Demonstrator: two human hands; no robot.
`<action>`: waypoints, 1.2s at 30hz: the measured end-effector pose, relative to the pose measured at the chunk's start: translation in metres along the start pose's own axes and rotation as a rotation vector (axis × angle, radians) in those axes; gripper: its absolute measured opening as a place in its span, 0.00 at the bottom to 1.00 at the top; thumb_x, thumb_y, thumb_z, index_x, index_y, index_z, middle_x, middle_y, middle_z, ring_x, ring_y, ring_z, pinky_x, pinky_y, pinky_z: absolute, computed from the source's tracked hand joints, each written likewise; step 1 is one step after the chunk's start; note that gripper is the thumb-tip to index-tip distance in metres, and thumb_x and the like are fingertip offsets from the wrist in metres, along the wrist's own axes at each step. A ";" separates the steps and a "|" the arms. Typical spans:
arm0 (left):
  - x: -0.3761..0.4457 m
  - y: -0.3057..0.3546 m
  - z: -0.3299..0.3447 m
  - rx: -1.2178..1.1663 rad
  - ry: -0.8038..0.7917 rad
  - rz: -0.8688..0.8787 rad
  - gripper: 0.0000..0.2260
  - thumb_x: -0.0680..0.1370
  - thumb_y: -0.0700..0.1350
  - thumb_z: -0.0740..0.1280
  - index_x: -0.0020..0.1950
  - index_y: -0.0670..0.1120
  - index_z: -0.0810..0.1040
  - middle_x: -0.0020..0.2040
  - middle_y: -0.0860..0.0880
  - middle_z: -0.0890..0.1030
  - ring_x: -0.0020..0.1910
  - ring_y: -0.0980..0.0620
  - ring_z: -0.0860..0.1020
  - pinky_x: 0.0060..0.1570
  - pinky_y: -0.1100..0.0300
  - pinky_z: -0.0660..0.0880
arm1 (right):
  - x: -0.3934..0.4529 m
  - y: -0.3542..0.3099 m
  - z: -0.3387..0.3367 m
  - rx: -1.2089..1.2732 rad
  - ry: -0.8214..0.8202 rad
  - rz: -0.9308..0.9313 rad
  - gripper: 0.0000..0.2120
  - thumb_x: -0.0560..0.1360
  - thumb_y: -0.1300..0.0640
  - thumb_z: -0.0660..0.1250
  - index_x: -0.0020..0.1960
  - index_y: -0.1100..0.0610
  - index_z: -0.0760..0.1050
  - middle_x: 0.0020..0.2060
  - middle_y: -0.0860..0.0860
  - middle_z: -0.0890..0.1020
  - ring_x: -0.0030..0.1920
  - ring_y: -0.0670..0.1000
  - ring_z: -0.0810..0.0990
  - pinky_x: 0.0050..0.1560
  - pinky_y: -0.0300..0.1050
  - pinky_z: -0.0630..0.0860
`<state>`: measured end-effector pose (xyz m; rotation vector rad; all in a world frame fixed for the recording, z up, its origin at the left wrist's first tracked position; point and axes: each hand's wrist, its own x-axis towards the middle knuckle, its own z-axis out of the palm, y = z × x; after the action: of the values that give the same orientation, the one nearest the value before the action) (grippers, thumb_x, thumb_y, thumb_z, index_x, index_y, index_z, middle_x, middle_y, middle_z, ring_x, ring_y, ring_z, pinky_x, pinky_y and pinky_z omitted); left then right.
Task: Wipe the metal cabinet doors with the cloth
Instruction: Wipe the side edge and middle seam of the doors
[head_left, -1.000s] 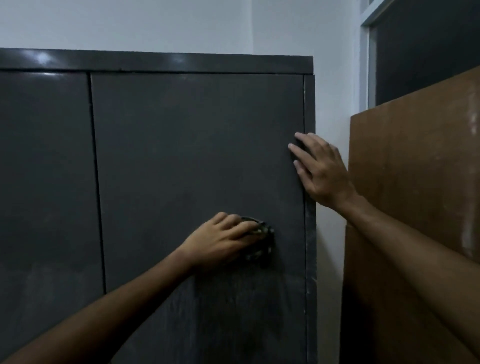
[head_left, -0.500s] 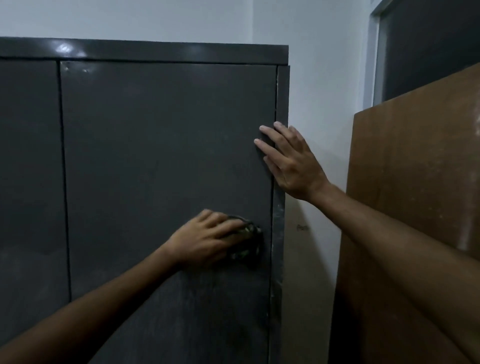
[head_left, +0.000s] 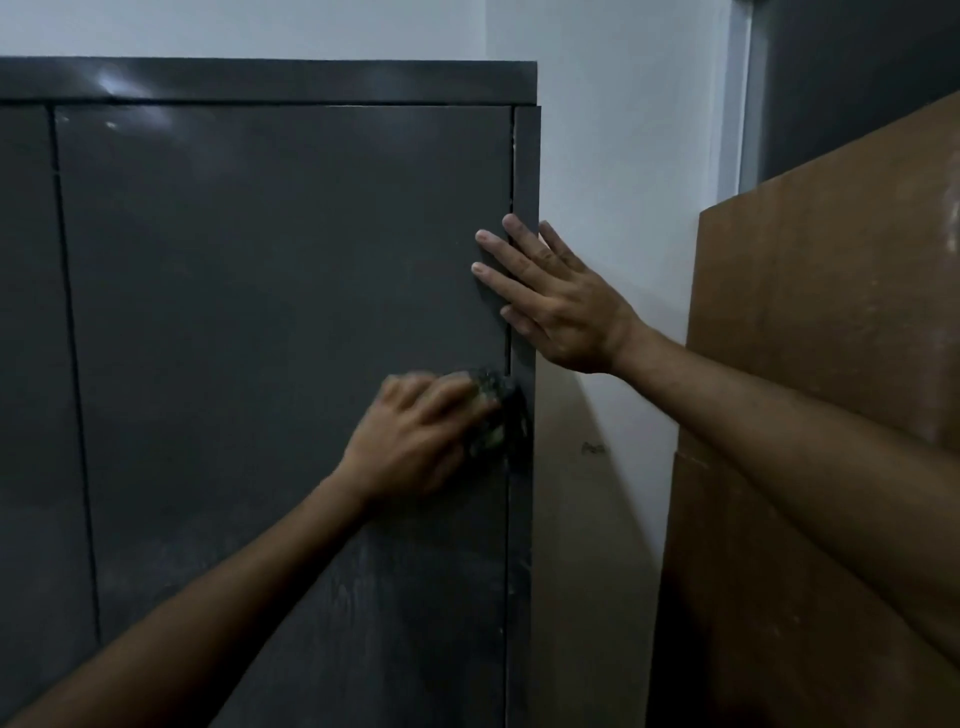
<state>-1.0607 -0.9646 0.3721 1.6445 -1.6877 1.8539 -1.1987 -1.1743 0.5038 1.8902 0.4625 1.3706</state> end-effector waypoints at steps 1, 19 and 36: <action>0.016 -0.004 -0.004 -0.007 0.065 -0.151 0.24 0.80 0.54 0.63 0.76 0.51 0.70 0.71 0.44 0.69 0.59 0.41 0.70 0.53 0.47 0.68 | 0.000 0.001 -0.001 0.003 -0.004 -0.008 0.23 0.87 0.54 0.55 0.80 0.60 0.63 0.80 0.60 0.61 0.81 0.64 0.57 0.79 0.65 0.57; -0.006 0.014 0.003 -0.047 -0.058 0.260 0.23 0.80 0.55 0.62 0.74 0.50 0.71 0.72 0.46 0.70 0.59 0.42 0.72 0.52 0.48 0.67 | 0.001 0.005 -0.008 0.051 -0.016 0.018 0.21 0.87 0.58 0.53 0.79 0.62 0.65 0.80 0.57 0.64 0.81 0.58 0.58 0.80 0.58 0.58; 0.071 -0.047 -0.023 -0.032 0.109 -0.272 0.22 0.80 0.50 0.66 0.74 0.48 0.75 0.72 0.42 0.74 0.60 0.38 0.74 0.55 0.44 0.73 | 0.003 0.004 -0.012 0.105 -0.018 0.059 0.23 0.84 0.65 0.56 0.79 0.62 0.63 0.79 0.58 0.63 0.81 0.58 0.58 0.80 0.59 0.58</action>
<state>-1.0695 -0.9676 0.4597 1.6346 -1.3664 1.7422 -1.2089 -1.1710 0.5105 2.0139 0.4822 1.3907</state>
